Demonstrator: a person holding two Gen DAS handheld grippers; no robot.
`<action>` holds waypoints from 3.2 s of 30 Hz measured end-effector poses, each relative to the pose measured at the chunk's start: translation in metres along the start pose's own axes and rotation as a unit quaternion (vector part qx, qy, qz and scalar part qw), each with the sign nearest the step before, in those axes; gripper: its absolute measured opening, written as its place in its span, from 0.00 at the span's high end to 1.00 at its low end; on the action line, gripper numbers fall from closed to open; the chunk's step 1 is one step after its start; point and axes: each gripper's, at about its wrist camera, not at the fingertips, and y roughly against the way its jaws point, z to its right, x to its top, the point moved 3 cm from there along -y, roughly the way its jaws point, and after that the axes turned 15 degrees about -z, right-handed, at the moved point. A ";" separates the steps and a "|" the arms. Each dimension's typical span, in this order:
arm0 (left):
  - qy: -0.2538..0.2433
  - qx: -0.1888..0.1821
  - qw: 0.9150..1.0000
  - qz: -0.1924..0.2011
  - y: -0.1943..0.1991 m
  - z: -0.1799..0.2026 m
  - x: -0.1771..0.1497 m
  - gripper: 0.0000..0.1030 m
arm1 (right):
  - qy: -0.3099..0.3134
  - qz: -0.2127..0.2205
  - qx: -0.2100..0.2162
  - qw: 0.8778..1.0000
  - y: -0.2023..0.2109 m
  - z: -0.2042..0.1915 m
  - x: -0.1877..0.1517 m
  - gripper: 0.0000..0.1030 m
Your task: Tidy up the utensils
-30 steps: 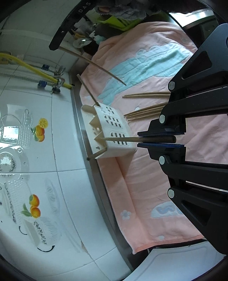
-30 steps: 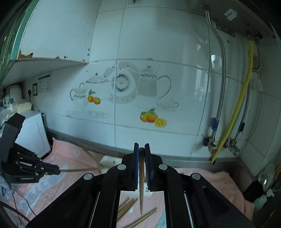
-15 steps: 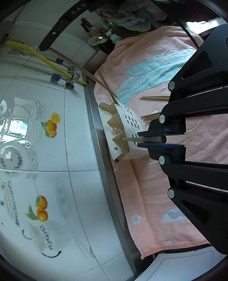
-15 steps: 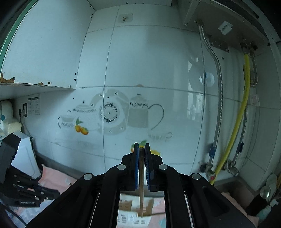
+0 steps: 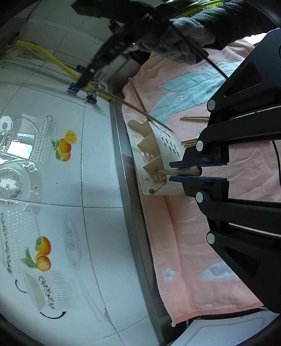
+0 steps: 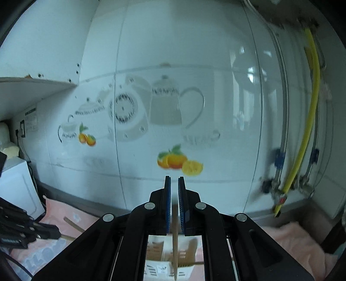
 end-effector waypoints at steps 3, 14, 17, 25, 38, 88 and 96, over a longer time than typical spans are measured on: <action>0.000 -0.002 1.000 0.007 0.000 -0.001 0.000 0.94 | 0.001 -0.009 -0.008 1.000 -0.006 0.001 -0.004 0.93; 0.008 0.000 1.000 0.011 -0.012 -0.006 0.004 0.94 | 0.019 -0.013 -0.013 1.000 0.001 0.001 -0.007 0.97; 0.009 0.001 1.000 0.013 -0.013 -0.007 0.005 0.94 | 0.018 -0.025 -0.012 0.999 -0.003 0.008 -0.014 0.94; 0.006 -0.005 1.000 0.024 -0.013 -0.006 0.009 0.93 | 0.003 -0.064 -0.025 0.998 -0.018 0.036 -0.035 0.81; -0.012 0.004 0.998 0.060 0.009 0.002 0.007 0.73 | -0.025 -0.120 -0.029 0.992 -0.048 0.057 -0.036 0.63; 0.004 0.004 1.000 -0.011 -0.025 -0.043 -0.077 0.70 | -0.017 -0.060 0.014 0.998 -0.017 0.020 -0.010 0.90; 0.000 -0.010 0.999 -0.031 -0.034 -0.038 -0.096 0.70 | -0.026 -0.065 0.052 0.996 0.048 0.025 -0.041 0.78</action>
